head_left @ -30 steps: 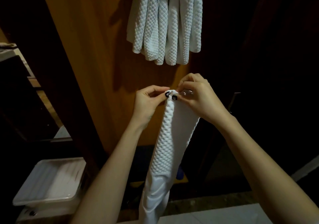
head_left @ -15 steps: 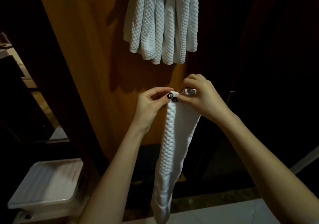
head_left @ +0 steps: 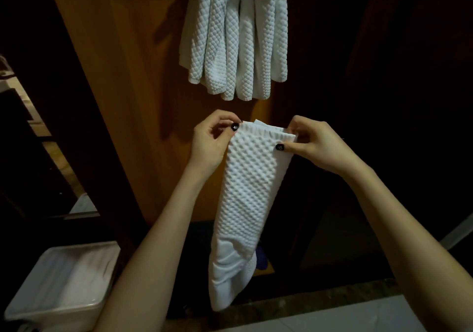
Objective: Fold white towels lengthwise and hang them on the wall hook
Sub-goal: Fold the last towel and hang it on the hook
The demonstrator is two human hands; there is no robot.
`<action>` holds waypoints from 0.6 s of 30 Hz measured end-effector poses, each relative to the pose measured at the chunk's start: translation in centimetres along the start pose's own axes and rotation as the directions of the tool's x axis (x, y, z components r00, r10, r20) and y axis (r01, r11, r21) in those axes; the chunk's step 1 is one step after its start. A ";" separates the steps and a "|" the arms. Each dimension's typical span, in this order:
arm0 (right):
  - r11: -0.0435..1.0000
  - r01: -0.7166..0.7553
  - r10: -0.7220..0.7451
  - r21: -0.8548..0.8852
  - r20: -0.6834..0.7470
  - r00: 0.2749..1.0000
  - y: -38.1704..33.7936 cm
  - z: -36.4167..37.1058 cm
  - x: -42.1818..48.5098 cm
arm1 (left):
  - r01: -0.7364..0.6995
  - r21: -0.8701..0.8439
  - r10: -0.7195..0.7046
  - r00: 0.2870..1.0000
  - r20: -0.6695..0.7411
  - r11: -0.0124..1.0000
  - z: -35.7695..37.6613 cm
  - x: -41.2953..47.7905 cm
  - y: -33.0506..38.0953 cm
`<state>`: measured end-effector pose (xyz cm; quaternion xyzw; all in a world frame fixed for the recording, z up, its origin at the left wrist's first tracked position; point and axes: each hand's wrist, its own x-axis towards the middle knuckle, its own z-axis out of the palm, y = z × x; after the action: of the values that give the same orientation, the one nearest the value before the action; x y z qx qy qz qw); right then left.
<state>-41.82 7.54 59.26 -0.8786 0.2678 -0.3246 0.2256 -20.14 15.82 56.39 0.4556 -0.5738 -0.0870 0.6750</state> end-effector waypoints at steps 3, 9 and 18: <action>0.998 0.044 -0.039 0.050 -0.086 0.996 -0.4 0.8 0.8 | -0.177 0.259 0.176 0.984 0.025 0.949 -0.7 0.6 -0.1; 0.969 0.127 -0.077 0.209 -0.233 0.969 -1.6 1.8 3.3 | -0.198 0.230 0.171 0.976 0.133 0.953 -2.5 2.2 0.5; 0.919 0.167 -0.066 0.356 -0.280 0.958 -2.4 0.6 4.5 | 0.008 0.044 -0.022 0.948 0.319 0.999 -1.3 0.4 -0.8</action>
<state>-37.72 6.70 62.26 -0.7825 0.1749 -0.4965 0.3325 -18.52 15.78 56.19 0.4540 -0.6737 -0.1525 0.5628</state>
